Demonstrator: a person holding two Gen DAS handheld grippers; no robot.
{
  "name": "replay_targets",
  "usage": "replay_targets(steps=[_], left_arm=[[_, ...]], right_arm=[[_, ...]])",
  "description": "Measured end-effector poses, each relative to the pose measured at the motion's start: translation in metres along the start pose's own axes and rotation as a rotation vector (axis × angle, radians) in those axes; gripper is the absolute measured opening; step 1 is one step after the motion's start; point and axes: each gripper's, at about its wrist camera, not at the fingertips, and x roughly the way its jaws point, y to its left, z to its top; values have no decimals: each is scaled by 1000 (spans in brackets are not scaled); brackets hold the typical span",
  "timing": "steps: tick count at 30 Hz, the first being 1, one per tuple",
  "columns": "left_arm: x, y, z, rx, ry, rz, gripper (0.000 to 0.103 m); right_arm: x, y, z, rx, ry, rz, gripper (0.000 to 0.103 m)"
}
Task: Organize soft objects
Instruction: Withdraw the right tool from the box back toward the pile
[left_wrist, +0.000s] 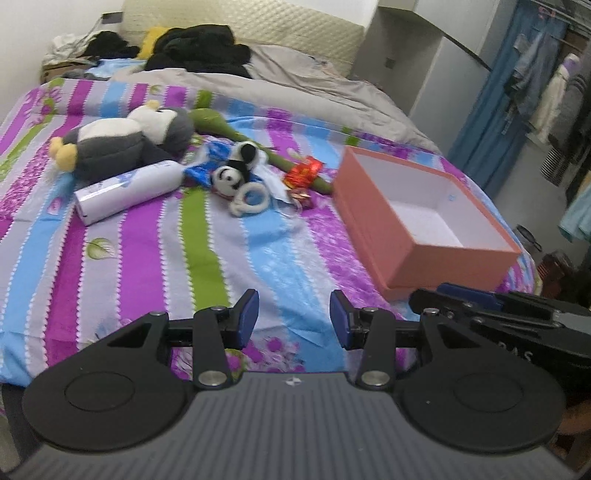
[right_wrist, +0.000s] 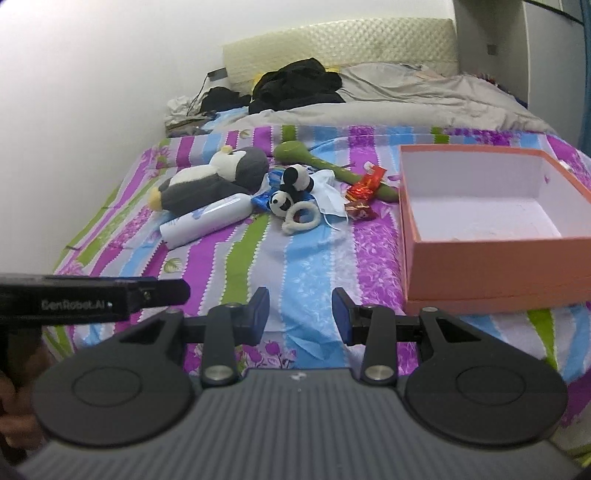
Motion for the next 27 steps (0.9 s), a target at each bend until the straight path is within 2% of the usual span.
replay_targets(steps=[14,27], left_arm=[[68,55,44,-62,-22,36,48],[148,99,70,-65,0,84,49]], right_arm=[[70,15,22,-14,42,29,41],[144,6,38,9,65,-4,40]])
